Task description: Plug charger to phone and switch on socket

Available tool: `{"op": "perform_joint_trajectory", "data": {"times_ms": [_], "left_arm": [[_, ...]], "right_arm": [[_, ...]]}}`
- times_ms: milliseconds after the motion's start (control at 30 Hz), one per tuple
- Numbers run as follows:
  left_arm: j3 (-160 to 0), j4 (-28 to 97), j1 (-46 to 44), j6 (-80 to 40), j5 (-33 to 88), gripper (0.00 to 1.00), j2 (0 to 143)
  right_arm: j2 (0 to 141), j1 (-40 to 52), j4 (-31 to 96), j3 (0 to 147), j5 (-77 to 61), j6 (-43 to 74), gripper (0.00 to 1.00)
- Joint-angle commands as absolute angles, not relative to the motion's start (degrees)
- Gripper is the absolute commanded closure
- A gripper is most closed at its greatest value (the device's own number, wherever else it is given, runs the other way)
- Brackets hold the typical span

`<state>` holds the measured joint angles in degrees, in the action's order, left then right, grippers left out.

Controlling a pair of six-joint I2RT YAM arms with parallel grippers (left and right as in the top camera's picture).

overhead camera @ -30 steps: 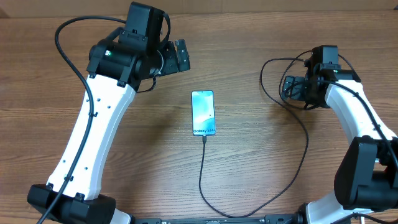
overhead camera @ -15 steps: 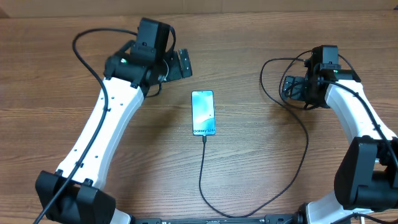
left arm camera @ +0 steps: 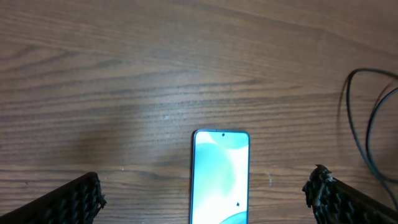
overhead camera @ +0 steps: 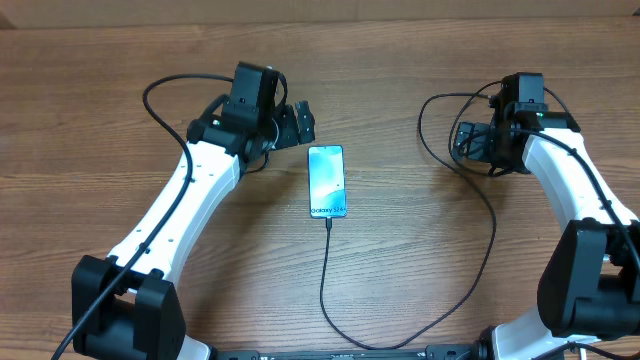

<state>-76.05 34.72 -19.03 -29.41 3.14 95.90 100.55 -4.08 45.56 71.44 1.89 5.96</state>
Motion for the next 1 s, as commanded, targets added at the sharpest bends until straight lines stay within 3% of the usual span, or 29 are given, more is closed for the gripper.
{"op": "perform_joint_trajectory", "data": {"times_ms": [0, 967], "left_arm": [[-73.1, 33.0, -18.8, -28.3, 4.3, 0.0, 92.8], [-30.6, -4.4, -14.9, -28.3, 4.6, 0.0, 72.7]], "right_arm": [[99.8, -4.1, 45.3, 70.8, 1.8, 5.7, 0.0], [99.8, -4.1, 45.3, 70.8, 1.8, 5.7, 0.0]]}}
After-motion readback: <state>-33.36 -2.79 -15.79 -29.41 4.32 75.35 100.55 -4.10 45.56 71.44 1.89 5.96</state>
